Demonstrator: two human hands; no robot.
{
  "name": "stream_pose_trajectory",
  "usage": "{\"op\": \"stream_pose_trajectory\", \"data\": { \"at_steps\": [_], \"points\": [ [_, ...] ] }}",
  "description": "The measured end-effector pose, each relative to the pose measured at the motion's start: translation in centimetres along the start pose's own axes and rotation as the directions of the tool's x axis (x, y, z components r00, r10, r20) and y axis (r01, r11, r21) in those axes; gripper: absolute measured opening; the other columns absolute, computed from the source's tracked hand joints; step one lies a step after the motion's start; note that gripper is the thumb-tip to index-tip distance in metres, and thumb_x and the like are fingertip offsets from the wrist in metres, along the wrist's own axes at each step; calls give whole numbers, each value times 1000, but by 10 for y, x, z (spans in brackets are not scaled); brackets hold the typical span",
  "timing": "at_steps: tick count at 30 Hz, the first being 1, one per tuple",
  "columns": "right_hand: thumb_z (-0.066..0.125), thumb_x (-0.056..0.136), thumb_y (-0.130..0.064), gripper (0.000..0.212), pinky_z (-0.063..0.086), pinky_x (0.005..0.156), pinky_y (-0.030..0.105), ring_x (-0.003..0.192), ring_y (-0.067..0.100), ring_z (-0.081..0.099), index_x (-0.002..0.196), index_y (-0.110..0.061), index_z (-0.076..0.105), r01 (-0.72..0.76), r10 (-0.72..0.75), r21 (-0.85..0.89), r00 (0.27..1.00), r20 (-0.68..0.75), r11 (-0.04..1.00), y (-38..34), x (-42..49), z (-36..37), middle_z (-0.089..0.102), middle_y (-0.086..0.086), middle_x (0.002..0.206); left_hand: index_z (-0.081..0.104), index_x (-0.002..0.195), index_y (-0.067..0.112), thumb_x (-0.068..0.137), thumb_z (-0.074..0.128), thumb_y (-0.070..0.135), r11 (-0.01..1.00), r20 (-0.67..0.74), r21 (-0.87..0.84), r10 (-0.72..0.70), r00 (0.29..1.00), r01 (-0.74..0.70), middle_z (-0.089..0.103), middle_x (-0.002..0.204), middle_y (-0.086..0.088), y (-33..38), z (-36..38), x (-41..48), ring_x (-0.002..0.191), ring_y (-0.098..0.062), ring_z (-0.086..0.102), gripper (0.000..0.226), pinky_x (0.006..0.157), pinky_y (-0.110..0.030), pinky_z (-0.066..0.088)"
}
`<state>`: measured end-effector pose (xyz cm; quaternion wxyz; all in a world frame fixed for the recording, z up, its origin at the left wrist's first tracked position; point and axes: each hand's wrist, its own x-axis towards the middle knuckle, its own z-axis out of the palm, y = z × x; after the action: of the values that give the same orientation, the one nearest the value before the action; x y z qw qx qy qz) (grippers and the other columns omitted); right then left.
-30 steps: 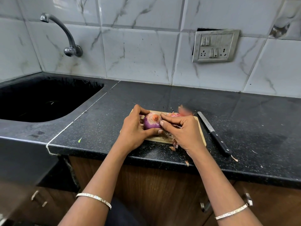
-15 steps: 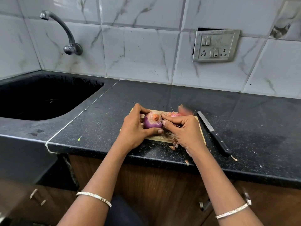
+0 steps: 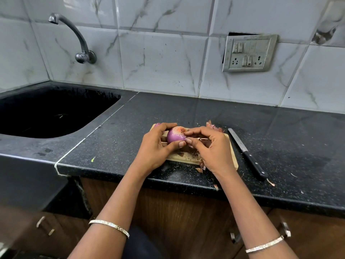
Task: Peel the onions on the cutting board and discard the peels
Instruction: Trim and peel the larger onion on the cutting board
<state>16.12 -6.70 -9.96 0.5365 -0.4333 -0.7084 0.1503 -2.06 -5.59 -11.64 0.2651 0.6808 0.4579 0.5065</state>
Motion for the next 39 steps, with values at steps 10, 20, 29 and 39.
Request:
{"op": "stream_pose_trajectory", "data": {
  "at_steps": [10, 20, 29, 39],
  "points": [
    [71, 87, -6, 11, 39, 83, 15, 87, 15, 57, 90, -16, 70, 117, -115, -245, 993, 25, 962, 7, 2, 5, 64, -2, 94, 58, 143, 22, 85, 81, 25, 999, 85, -49, -16, 996, 20, 67, 123, 6, 1, -1, 0, 96, -2, 69, 63, 85, -14, 55],
    [51, 93, -11, 15, 42, 92, 51, 94, 22, 45, 93, -24, 42, 195, -139, -468, 979, 151, 862, 9, -1, 11, 44, -8, 97, 56, 144, 18, 89, 77, 16, 999, 111, -47, 6, 994, -1, 65, 121, 7, 2, 2, -1, 92, 13, 65, 60, 84, -8, 50],
    [48, 96, -13, 7, 36, 80, 29, 92, 12, 42, 92, -19, 47, 164, -125, -239, 977, 171, 957, 10, 2, 11, 48, -2, 99, 55, 139, 13, 96, 67, 7, 985, 124, -166, -21, 992, 41, 65, 129, -5, -1, 2, 0, 107, -8, 68, 45, 90, -18, 53],
    [52, 98, -1, 17, 30, 79, 5, 92, -12, 41, 94, -17, 49, 101, -75, -177, 987, 145, 979, 8, 2, 8, 50, 0, 98, 61, 133, 17, 87, 66, 27, 964, 152, -256, -30, 988, 69, 68, 128, -5, -3, 0, 1, 117, -21, 66, 47, 97, -32, 55]
  ]
}}
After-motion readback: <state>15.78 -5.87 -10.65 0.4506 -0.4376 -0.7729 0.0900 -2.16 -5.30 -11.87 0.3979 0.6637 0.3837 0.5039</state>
